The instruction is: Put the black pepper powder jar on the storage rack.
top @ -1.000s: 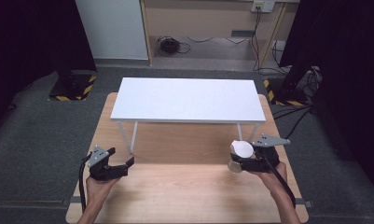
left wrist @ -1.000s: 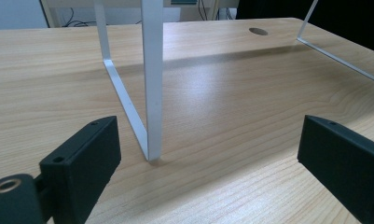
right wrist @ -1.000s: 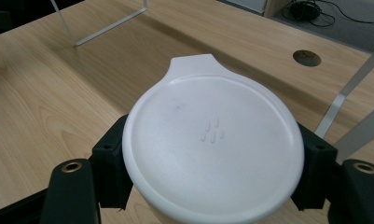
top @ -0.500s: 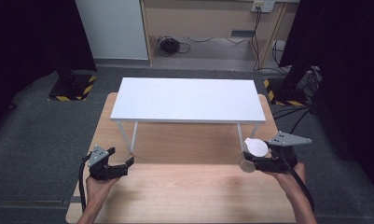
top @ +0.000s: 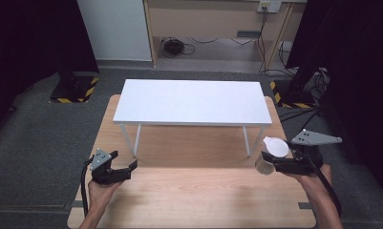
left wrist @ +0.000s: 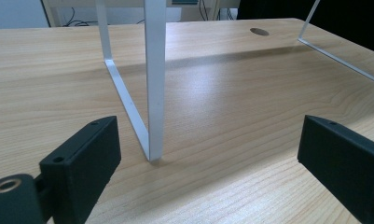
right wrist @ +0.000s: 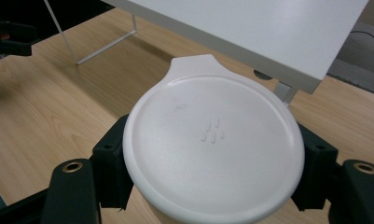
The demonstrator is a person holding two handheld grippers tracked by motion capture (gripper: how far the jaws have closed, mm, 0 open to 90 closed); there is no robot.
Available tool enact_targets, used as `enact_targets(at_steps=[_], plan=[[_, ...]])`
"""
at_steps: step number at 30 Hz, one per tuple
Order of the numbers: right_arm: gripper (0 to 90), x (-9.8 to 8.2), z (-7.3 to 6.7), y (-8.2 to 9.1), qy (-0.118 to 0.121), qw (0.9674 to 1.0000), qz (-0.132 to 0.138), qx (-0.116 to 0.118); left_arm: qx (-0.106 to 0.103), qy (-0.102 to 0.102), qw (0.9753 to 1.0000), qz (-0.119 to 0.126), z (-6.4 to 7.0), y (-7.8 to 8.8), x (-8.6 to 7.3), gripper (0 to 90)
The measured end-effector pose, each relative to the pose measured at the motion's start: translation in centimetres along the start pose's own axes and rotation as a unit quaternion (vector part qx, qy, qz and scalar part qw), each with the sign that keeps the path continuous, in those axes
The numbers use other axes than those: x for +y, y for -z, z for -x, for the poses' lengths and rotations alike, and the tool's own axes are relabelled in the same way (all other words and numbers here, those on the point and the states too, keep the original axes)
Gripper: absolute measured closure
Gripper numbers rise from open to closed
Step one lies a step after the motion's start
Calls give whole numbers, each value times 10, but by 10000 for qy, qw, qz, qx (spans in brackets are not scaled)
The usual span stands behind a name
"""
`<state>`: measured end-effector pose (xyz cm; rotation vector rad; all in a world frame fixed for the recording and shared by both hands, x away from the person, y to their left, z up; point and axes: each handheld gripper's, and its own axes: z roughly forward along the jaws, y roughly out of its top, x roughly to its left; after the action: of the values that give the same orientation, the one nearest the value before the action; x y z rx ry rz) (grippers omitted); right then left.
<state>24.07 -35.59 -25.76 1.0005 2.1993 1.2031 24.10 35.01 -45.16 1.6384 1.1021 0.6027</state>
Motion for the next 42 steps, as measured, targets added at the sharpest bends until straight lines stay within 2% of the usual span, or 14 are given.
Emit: enact_targets(at_steps=[6, 15, 18, 32, 42], plan=[[307, 9, 1, 13, -3, 10000, 15, -91, -6, -19, 10000, -15, 1, -1, 0, 52], [307, 22, 5, 21, -113, 9997, -19, -193, -16, -10, 10000, -16, 1, -1, 0, 52], [307, 31, 8, 23, -139, 9997, 8, -212, -22, -24, 10000, -30, 1, -2, 1, 52], [307, 77, 15, 21, -34, 9996, 2, -279, -21, 3, 10000, -6, 0, -1, 0, 52], [307, 100, 19, 13, 7, 9995, 20, -300, -24, 9, 10000, -10, 0, -1, 0, 52]])
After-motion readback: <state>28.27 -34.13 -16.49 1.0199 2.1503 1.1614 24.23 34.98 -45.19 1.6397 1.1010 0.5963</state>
